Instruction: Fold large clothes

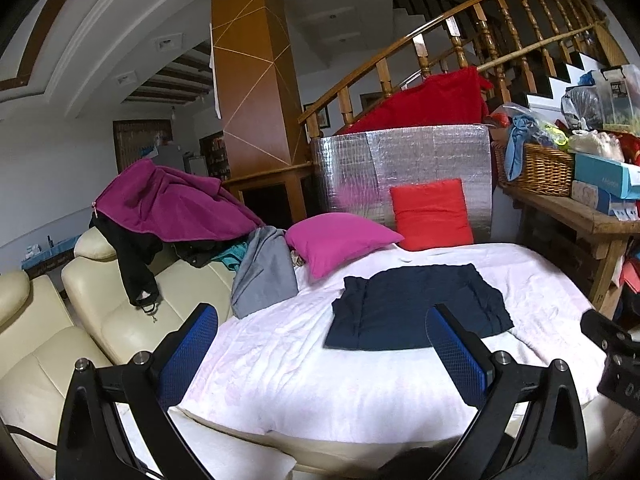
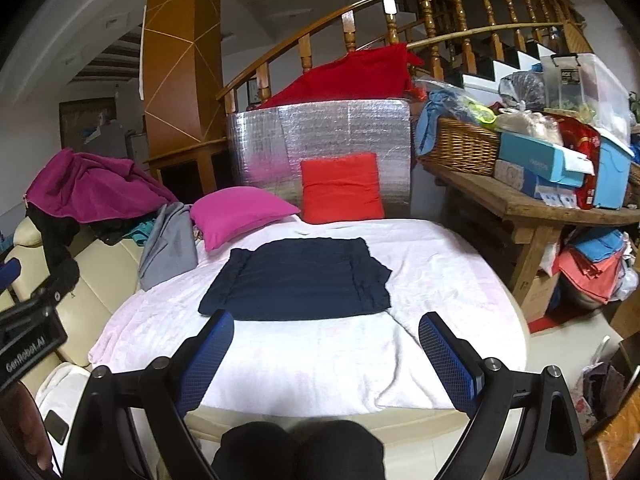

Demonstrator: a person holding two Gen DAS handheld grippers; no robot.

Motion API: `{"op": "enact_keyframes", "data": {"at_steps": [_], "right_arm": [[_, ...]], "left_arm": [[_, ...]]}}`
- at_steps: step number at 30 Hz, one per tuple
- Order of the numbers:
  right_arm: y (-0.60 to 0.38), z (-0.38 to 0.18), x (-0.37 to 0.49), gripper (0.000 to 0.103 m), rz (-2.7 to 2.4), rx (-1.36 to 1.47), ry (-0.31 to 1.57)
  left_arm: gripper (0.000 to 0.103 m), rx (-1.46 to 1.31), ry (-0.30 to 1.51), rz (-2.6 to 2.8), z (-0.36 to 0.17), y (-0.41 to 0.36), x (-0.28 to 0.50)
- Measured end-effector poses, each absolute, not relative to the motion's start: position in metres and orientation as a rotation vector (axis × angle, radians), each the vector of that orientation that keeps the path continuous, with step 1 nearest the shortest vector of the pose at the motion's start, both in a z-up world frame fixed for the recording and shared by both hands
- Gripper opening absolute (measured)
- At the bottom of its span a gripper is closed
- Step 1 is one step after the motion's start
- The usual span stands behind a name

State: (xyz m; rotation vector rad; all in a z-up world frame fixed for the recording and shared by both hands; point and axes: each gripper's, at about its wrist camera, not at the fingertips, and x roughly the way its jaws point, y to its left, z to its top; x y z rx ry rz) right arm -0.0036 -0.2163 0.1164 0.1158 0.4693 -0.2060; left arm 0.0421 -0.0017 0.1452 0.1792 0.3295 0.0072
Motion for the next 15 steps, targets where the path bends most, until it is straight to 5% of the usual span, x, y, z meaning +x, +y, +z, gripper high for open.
{"op": "enact_keyframes", "data": {"at_steps": [15], "right_arm": [[-0.180,0.109,0.114,0.096,-0.272,0.050,0.569]], "left_arm": [[0.103,0.113,0.418,-0.008,0.126,0.039,0.152]]}}
